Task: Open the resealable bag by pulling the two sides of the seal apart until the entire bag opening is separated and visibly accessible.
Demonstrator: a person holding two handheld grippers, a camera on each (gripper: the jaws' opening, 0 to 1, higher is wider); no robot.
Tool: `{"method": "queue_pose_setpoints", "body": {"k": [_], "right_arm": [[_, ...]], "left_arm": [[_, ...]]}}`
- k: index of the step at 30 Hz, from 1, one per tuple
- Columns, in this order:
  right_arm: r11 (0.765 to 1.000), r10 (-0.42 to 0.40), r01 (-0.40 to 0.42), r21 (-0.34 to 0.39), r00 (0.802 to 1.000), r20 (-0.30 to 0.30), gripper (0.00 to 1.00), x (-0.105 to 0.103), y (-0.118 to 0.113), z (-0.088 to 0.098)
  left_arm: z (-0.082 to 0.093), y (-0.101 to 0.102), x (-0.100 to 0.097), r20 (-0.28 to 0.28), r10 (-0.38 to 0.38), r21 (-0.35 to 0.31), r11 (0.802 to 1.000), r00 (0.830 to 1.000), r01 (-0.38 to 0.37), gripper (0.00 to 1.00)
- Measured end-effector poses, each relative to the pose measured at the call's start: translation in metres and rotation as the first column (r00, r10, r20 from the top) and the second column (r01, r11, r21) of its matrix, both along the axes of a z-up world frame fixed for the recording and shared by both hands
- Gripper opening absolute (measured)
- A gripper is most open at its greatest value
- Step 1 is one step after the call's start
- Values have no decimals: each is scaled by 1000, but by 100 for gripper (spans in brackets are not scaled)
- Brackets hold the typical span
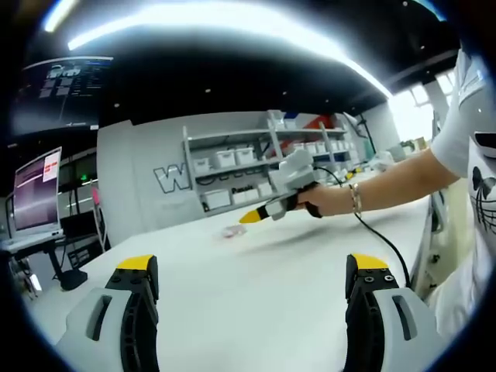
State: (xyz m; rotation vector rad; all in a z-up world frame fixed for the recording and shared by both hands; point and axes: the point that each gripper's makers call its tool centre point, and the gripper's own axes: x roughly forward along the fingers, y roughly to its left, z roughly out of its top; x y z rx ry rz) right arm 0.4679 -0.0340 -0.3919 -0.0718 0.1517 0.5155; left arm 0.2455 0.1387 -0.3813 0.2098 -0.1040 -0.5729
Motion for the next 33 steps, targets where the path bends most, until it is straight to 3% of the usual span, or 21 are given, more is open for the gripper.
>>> {"method": "queue_pose_setpoints", "body": {"k": [33], "right_arm": [[1000,5,-5,29,1000,6,86,-12,-10,0]], "left_arm": [[-4,-4,-2,-5,-10,-2,1000,1000,10,99]]}}
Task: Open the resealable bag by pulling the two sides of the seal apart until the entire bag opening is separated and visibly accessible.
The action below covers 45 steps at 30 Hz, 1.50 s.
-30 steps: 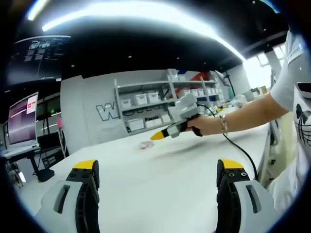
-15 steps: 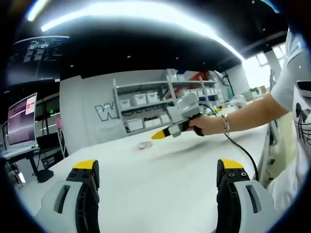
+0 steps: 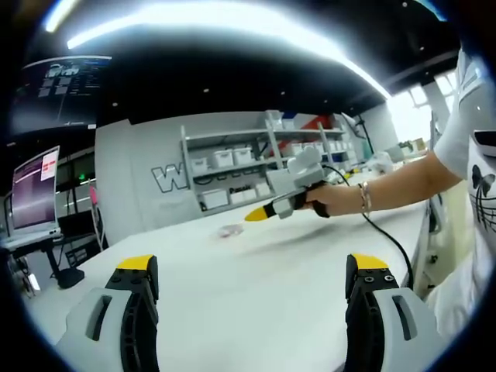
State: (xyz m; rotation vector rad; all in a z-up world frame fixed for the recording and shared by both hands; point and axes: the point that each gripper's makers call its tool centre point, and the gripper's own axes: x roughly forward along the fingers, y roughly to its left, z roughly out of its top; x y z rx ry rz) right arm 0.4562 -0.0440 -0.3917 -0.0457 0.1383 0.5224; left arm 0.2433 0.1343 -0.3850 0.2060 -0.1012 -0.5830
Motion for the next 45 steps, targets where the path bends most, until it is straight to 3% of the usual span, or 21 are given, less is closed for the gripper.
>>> {"method": "queue_pose_setpoints", "body": {"k": [22,45], "right_arm": [[1000,2,-2,27,1000,-3,85,-11,-12,2],[998,33,-33,47,999,3,84,-39,-8,7]], "left_arm": [[-3,-2,2,-11,-3,-4,1000,1000,3,99],[-2,-3,0,-8,-5,-5,1000,1000,5,99]]}}
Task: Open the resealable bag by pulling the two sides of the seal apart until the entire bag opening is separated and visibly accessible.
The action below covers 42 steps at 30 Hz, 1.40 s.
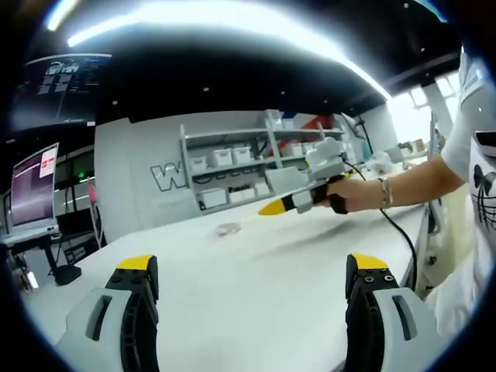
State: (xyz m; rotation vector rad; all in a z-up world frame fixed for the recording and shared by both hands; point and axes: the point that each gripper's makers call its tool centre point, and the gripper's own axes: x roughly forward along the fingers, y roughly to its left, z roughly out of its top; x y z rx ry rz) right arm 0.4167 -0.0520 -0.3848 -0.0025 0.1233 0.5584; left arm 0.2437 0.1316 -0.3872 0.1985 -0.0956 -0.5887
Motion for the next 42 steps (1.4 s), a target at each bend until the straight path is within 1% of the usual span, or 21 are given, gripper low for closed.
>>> {"method": "queue_pose_setpoints", "body": {"k": [6,9,16,23,25,31,42], "right_arm": [[1000,5,-5,1,1000,-7,84,-9,2,-4],[1000,0,0,-1,1000,-9,84,-9,1,-4],[1000,-3,3,-3,1000,-19,84,-19,1,-9],[1000,-9,9,6,1000,-21,83,-19,-1,-5],[1000,-10,10,6,1000,-17,83,-19,-1,-2],[1000,-10,10,7,1000,-2,83,-27,-3,5],[999,-35,35,25,999,-1,83,-42,-20,3]], "left_arm": [[0,2,0,2,0,-2,1000,1000,0,99],[1,4,0,4,1,-5,1000,1000,-1,99],[2,7,1,7,4,-10,1000,1000,-4,99],[6,10,3,10,2,-13,1000,1000,-2,99],[8,10,4,13,1,-13,1000,1000,-1,99],[11,13,5,20,2,-14,1000,1000,-2,99],[9,15,3,22,3,-13,1000,1000,-3,99]]}}
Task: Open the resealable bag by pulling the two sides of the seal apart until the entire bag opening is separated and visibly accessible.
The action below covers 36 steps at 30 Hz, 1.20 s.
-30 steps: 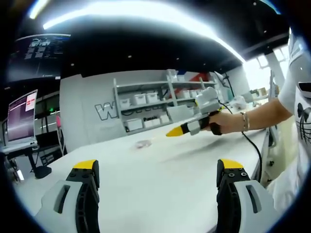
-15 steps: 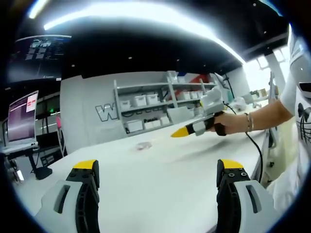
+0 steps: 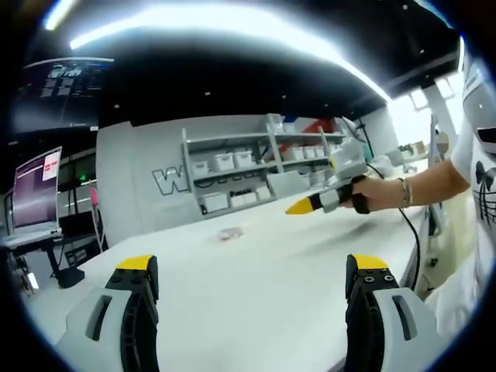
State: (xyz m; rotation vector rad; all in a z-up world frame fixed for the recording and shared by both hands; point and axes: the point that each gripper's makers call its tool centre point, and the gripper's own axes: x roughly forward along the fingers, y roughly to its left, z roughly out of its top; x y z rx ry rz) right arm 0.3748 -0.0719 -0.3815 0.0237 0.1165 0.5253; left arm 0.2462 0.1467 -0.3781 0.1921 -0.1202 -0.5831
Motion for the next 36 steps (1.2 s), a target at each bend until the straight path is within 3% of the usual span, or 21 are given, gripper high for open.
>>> {"method": "queue_pose_setpoints", "body": {"k": [23,36], "right_arm": [[998,-41,40,44,998,41,83,-49,-40,-1],[996,-80,77,55,995,59,83,-57,-54,0]], "left_arm": [[-11,-14,-14,-2,7,-4,1000,1000,-7,99],[-12,-9,-8,-9,18,-7,1000,1000,-18,99]]}}
